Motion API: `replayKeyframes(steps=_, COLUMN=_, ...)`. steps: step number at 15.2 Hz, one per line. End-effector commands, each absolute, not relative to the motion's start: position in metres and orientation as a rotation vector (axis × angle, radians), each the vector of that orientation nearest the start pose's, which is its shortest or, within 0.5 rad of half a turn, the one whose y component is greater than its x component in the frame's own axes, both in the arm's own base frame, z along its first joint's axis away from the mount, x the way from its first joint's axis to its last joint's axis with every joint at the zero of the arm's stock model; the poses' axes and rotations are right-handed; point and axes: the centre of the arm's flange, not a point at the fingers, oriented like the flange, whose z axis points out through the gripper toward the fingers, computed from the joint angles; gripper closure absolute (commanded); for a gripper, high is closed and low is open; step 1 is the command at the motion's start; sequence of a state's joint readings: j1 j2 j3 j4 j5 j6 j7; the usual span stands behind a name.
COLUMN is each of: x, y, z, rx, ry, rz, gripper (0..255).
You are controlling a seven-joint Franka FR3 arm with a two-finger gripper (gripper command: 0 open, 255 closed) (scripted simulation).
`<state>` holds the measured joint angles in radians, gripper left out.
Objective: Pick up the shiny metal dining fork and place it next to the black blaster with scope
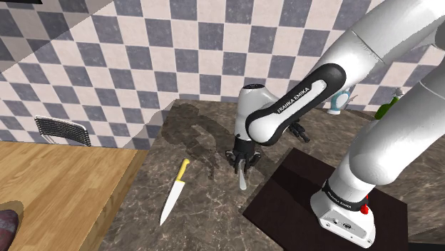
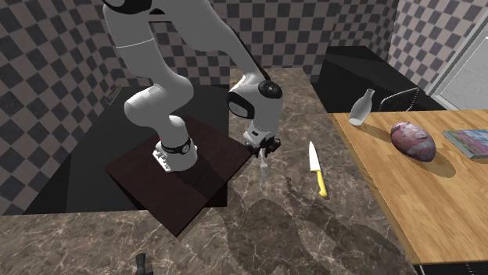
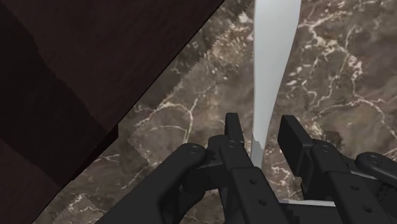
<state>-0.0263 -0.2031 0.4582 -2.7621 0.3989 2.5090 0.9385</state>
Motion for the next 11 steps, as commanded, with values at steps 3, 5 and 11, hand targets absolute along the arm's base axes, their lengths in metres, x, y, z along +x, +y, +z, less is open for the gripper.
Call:
replayKeyframes(steps=3, x=0.348, y=0.148, z=0.286, rx=-2.794, ry=1.260, rz=0.197, gripper=255)
replayKeyframes(steps=5, x=0.350, y=0.135, z=0.287, rx=-2.794, ry=1.260, rz=0.197, gripper=255)
replayKeyframes(steps=11, x=0.365, y=0.057, z=0.287, rx=-2.794, ry=1.260, rz=0.197, gripper=255)
